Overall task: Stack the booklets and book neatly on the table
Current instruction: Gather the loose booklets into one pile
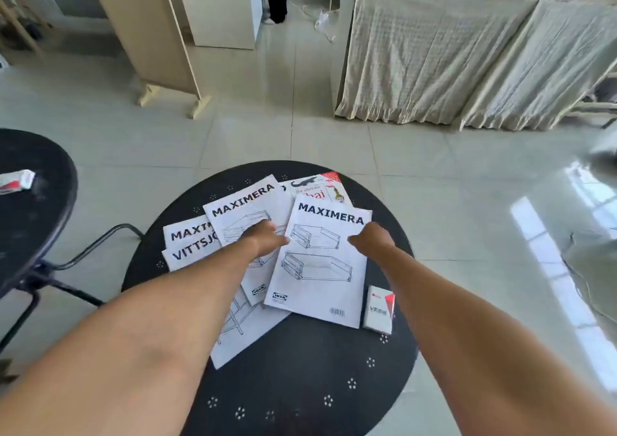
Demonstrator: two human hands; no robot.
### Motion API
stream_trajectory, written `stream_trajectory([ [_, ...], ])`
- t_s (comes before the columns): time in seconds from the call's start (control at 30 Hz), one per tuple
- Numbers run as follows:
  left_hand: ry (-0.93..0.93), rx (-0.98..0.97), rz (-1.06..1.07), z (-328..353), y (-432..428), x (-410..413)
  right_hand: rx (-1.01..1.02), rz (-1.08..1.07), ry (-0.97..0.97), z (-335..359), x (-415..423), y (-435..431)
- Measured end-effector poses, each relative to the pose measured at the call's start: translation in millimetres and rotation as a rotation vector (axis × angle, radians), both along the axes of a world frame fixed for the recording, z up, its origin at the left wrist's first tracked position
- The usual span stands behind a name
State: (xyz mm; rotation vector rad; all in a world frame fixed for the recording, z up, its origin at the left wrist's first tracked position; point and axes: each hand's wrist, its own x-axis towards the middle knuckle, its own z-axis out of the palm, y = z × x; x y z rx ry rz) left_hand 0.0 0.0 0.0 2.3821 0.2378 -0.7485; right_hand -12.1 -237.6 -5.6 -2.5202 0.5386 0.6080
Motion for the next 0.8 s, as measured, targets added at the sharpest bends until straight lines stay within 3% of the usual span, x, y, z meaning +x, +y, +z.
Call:
stream_trajectory([
  [0.27,0.070,-0.145,0.212,-41,-17,-18,0.132,-0.334,0.081,-42,-25,-9],
  [0.53,0.141,-0.342,0.393,-59,-23,-13,0.420,-0.645,0.039,-68,-22,-13],
  [0.8,0.205,-0.573,0.459,-50,-9,-8,0.482,-0.576,0.002,-58,-7,-6],
])
